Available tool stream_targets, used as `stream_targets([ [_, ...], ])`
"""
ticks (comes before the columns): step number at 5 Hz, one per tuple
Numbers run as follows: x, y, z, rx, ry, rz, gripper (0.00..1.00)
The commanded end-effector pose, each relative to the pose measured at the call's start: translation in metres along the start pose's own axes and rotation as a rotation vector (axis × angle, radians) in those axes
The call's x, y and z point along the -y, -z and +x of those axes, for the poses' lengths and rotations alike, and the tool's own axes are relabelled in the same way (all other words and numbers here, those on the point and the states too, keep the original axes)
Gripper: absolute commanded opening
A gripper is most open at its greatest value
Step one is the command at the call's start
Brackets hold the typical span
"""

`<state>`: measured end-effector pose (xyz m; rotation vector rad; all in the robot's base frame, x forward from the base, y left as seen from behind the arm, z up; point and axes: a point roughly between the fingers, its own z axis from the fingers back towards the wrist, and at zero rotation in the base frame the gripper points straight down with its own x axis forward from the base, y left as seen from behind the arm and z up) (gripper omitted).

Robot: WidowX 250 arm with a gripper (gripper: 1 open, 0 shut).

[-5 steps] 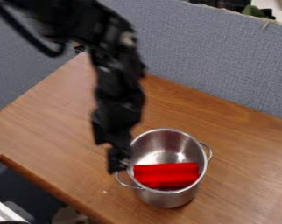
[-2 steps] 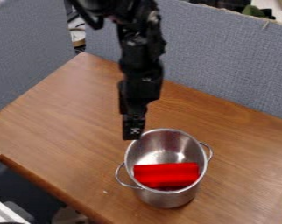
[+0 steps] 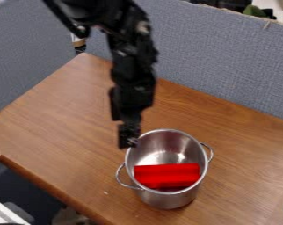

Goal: Put the red object in the metal pot

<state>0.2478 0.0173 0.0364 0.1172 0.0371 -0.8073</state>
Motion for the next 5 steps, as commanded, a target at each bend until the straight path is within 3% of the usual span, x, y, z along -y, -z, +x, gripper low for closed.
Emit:
stream_targets([
  [1, 0.016, 0.006, 0.026, -0.025, -0.004, 0.038, 1.0],
  [2, 0.029, 0.016, 0.048, -0.056, -0.03, 0.08, 1.0],
  [3, 0.037, 0.043, 0.057, -0.034, 0.096, 0.098, 0.0],
  [4, 0.034, 0.04, 0.06, -0.051, 0.189, 0.138, 0.0],
  [5, 0.046, 0.014, 0.008, -0.018, 0.394, 0.17, 0.0],
])
